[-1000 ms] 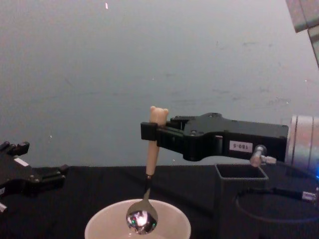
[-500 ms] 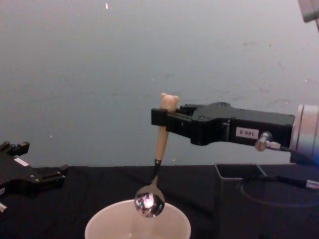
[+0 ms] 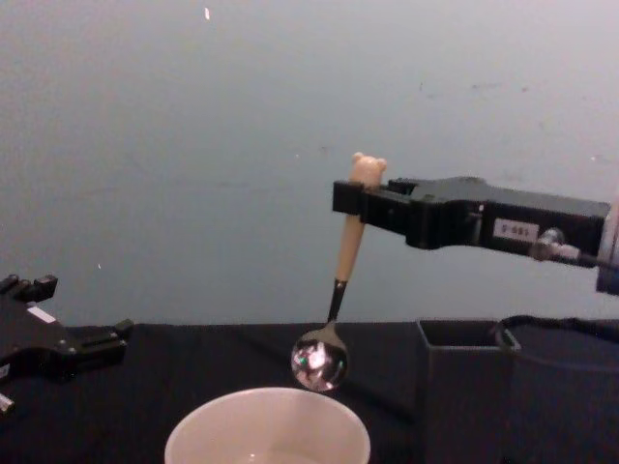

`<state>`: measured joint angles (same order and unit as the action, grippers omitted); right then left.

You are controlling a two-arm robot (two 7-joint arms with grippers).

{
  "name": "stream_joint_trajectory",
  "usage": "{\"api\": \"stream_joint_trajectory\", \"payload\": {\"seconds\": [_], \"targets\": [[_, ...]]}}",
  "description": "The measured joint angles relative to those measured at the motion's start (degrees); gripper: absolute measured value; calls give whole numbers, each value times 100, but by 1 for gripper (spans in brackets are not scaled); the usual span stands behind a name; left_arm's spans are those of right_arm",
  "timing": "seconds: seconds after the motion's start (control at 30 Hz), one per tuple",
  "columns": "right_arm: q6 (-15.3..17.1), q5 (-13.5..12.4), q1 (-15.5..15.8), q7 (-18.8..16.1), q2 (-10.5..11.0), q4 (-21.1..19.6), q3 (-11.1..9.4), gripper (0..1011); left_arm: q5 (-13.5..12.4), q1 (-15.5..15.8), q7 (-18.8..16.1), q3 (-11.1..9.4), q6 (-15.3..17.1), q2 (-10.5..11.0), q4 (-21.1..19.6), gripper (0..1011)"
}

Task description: Pick up the stirring spoon with one hand, stir inside the cup, then place it back in its original position.

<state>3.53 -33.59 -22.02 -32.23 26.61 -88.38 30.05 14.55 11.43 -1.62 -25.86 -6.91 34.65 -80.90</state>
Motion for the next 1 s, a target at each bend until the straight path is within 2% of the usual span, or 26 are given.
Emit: {"api": "stream_joint_trajectory", "payload": {"seconds": [0.67, 1.0], "targets": [[54, -382, 85, 201, 130, -132, -382, 210, 0, 0, 0, 0, 0, 0, 0, 1001], [50, -609, 181, 244, 268, -260, -575, 210, 0, 0, 0, 0, 0, 0, 0, 1001]]}}
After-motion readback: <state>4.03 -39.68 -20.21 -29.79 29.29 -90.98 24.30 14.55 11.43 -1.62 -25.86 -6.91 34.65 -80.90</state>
